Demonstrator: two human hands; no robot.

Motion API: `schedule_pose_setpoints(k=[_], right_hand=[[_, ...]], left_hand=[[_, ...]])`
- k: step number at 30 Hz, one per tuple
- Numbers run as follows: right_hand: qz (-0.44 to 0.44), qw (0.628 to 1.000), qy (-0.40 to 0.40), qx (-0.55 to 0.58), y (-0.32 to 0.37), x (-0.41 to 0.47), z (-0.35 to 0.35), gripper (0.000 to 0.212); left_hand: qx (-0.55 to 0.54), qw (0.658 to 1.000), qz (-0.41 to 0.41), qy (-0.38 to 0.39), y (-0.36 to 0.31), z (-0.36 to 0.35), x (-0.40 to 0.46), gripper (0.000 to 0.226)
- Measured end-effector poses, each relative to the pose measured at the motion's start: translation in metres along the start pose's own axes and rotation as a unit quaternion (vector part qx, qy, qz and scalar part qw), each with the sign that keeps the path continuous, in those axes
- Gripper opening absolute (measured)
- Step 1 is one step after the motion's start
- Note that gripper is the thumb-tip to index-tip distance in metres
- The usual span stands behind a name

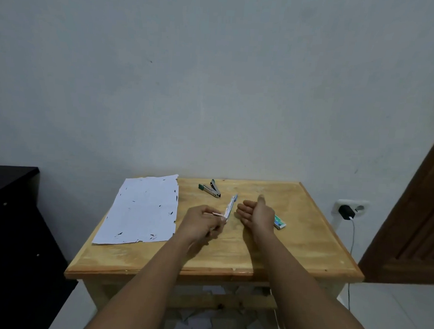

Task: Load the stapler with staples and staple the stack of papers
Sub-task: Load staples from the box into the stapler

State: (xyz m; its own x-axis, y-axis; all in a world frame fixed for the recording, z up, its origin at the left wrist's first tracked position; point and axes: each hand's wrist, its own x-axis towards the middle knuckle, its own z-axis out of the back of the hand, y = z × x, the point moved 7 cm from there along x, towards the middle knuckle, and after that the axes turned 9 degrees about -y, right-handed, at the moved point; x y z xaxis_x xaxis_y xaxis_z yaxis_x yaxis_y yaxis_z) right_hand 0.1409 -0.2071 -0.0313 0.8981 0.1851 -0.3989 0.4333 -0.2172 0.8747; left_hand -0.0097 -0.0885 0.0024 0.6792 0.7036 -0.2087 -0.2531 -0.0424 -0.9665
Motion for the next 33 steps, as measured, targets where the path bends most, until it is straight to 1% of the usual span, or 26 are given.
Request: schedule_pose_setpoints(k=[1, 2, 4, 6, 7, 9, 11, 13, 14, 15, 18, 19, 20, 21, 23, 24, 26, 27, 28, 29, 30, 31, 32, 33], right_hand=[[0.049, 0.997, -0.002, -0.064, 0.006, 0.0, 0.001, 0.061], [0.095, 0.988, 0.002, -0.122, 0.011, -0.002, 0.001, 0.056], [0.175, 0.957, 0.035, -0.228, 0.018, -0.006, -0.001, 0.049], [0.229, 0.923, 0.063, -0.302, 0.025, -0.007, -0.001, 0.05], [0.251, 0.91, 0.065, -0.324, 0.03, -0.007, 0.001, 0.052], [0.3, 0.892, 0.044, -0.335, 0.045, -0.003, 0.013, 0.05], [0.352, 0.866, 0.001, -0.354, 0.062, 0.0, 0.034, 0.04], [0.4, 0.821, -0.051, -0.404, 0.072, -0.001, 0.057, 0.025], [0.416, 0.799, -0.071, -0.429, 0.073, 0.0, 0.068, 0.021], [0.421, 0.779, -0.085, -0.457, 0.071, 0.002, 0.078, 0.022], [0.388, 0.714, -0.082, -0.578, 0.055, 0.012, 0.1, 0.049], [0.384, 0.691, -0.077, -0.607, 0.05, 0.014, 0.102, 0.052], [0.388, 0.679, -0.077, -0.618, 0.048, 0.014, 0.104, 0.051], [0.395, 0.676, -0.077, -0.617, 0.046, 0.014, 0.104, 0.048], [0.402, 0.684, -0.077, -0.604, 0.045, 0.012, 0.103, 0.046], [0.403, 0.69, -0.075, -0.596, 0.045, 0.013, 0.103, 0.046], [0.41, 0.7, -0.062, -0.581, 0.045, 0.012, 0.102, 0.046], [0.413, 0.706, -0.054, -0.573, 0.045, 0.011, 0.103, 0.046], [0.418, 0.711, -0.046, -0.564, 0.044, 0.011, 0.102, 0.046], [0.423, 0.718, -0.036, -0.552, 0.044, 0.009, 0.102, 0.047], [0.429, 0.726, -0.024, -0.538, 0.044, 0.007, 0.1, 0.048], [0.434, 0.735, -0.011, -0.521, 0.044, 0.005, 0.099, 0.049], [0.438, 0.745, 0.002, -0.503, 0.044, 0.003, 0.098, 0.049], [0.442, 0.754, 0.013, -0.485, 0.044, 0.001, 0.098, 0.05]], left_hand=[[0.077, 0.994, -0.053, -0.047, -0.005, 0.005, 0.002, 0.019], [0.177, 0.974, -0.113, -0.088, -0.01, 0.007, 0.005, 0.02], [0.355, 0.903, -0.202, -0.134, -0.017, 0.005, 0.008, 0.022], [0.455, 0.842, -0.248, -0.15, -0.02, 0.001, 0.011, 0.02], [0.482, 0.822, -0.262, -0.152, -0.021, -0.002, 0.013, 0.017], [0.511, 0.798, -0.279, -0.157, -0.02, -0.005, 0.02, 0.012], [0.519, 0.793, -0.275, -0.16, -0.016, -0.009, 0.029, 0.009], [0.517, 0.795, -0.272, -0.166, -0.013, -0.012, 0.036, 0.01], [0.515, 0.796, -0.27, -0.168, -0.012, -0.012, 0.038, 0.011], [0.514, 0.797, -0.269, -0.169, -0.011, -0.013, 0.04, 0.012], [0.507, 0.804, -0.263, -0.163, -0.009, -0.019, 0.044, 0.02], [0.508, 0.804, -0.263, -0.162, -0.01, -0.022, 0.043, 0.024], [0.515, 0.798, -0.267, -0.162, -0.011, -0.025, 0.042, 0.029], [0.528, 0.786, -0.276, -0.167, -0.012, -0.028, 0.04, 0.036], [0.556, 0.745, -0.316, -0.193, -0.018, -0.036, 0.036, 0.046], [0.556, 0.727, -0.346, -0.207, -0.023, -0.041, 0.031, 0.046], [0.527, 0.713, -0.41, -0.213, -0.033, -0.054, 0.02, 0.04], [0.508, 0.713, -0.438, -0.204, -0.036, -0.065, 0.015, 0.035], [0.483, 0.722, -0.456, -0.194, -0.039, -0.075, 0.01, 0.03], [0.452, 0.745, -0.455, -0.182, -0.04, -0.084, 0.007, 0.027], [0.411, 0.786, -0.431, -0.168, -0.041, -0.089, 0.005, 0.023], [0.359, 0.835, -0.389, -0.152, -0.04, -0.093, 0.006, 0.021], [0.299, 0.884, -0.335, -0.131, -0.037, -0.096, 0.009, 0.019], [0.243, 0.924, -0.277, -0.103, -0.031, -0.1, 0.013, 0.02]])
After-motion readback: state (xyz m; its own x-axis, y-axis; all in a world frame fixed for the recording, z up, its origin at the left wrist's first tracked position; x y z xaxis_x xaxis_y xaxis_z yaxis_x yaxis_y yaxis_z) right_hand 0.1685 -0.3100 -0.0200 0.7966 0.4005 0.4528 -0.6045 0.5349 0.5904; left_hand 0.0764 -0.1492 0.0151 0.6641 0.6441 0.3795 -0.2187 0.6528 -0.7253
